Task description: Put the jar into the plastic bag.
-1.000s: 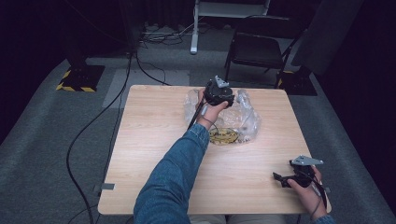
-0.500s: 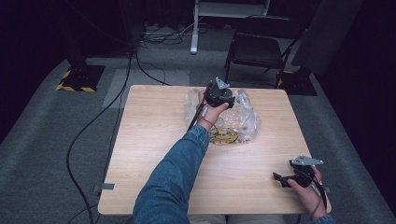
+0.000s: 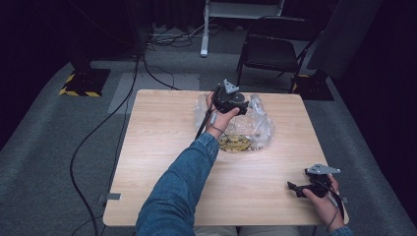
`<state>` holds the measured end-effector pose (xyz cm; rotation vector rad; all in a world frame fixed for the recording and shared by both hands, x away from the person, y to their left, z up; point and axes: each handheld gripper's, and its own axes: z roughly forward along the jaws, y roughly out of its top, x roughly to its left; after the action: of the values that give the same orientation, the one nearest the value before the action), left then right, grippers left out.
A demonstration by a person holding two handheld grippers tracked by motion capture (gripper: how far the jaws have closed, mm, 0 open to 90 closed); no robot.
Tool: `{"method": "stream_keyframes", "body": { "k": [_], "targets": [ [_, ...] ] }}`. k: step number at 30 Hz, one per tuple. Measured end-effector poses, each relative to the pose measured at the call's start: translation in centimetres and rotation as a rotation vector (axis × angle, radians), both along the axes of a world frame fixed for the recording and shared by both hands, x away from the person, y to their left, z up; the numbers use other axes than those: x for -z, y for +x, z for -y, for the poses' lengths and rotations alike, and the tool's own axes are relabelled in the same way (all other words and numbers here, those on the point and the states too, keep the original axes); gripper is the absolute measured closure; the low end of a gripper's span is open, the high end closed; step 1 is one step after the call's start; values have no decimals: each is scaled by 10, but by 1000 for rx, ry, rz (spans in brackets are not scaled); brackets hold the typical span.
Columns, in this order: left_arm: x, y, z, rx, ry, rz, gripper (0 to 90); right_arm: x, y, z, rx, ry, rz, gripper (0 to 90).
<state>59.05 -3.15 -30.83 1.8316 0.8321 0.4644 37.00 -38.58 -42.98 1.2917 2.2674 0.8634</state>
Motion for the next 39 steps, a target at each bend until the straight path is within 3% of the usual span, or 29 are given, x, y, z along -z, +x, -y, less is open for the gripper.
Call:
{"method": "stream_keyframes", "body": {
  "k": [14,39],
  "targets": [
    [-18,-29,-24,15,-1,38,59,0,0,0,1,1,-2,2],
    [-22,-70,-69,-11,37,52,59,0,1,0,-10,1,-3,2]
  ]
}}
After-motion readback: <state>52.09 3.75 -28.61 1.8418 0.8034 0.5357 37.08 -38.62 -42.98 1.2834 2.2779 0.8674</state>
